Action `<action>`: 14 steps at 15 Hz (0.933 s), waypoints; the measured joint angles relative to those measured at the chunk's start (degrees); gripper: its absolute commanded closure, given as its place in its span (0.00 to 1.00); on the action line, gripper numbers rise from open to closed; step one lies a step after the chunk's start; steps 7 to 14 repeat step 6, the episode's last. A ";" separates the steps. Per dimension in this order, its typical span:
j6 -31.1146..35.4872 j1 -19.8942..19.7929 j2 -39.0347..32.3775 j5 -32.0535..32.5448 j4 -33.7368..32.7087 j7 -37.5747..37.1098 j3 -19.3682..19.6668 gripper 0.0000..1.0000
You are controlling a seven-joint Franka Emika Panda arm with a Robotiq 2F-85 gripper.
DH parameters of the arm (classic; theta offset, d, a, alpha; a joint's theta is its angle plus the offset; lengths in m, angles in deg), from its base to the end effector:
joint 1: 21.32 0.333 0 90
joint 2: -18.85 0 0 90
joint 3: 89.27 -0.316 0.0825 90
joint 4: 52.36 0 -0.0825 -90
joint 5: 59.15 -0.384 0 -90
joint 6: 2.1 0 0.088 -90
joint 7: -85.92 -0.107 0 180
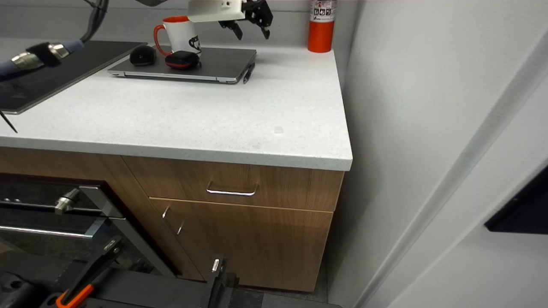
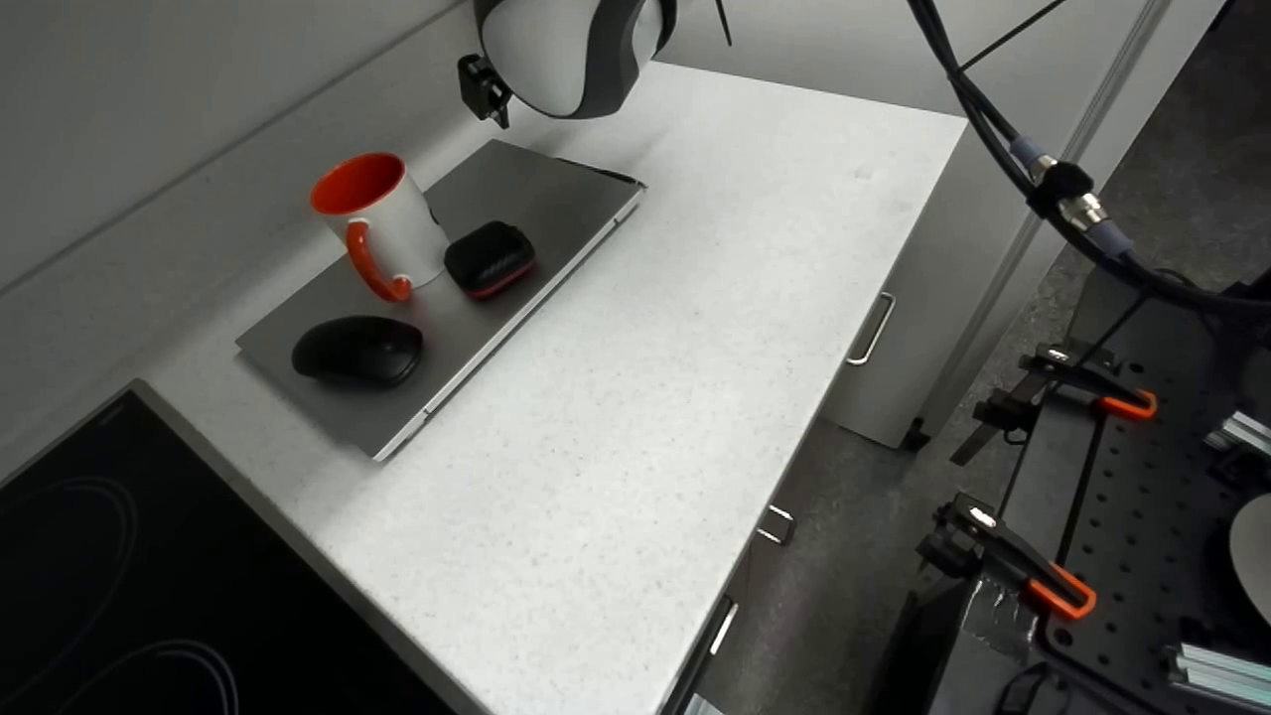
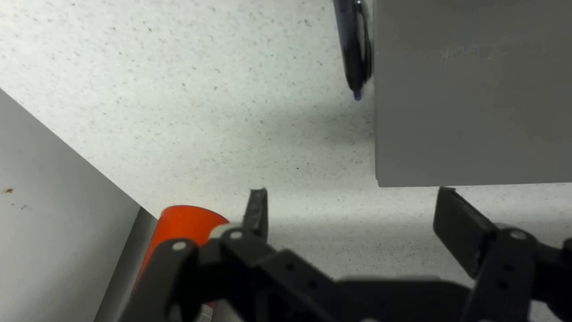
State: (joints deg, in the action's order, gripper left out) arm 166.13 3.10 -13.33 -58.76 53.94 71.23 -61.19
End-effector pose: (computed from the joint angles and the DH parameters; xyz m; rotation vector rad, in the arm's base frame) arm 0.6861 -0.0034 0.3126 2.8273 -0.2450 0.8763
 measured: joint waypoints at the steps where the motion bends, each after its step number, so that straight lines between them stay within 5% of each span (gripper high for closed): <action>1: 0.00 -1.01 0.04 0.00 -0.36 -0.06 -1.15 0.00; 14: 0.00 -2.99 0.09 0.00 -1.08 -0.07 -3.38 0.00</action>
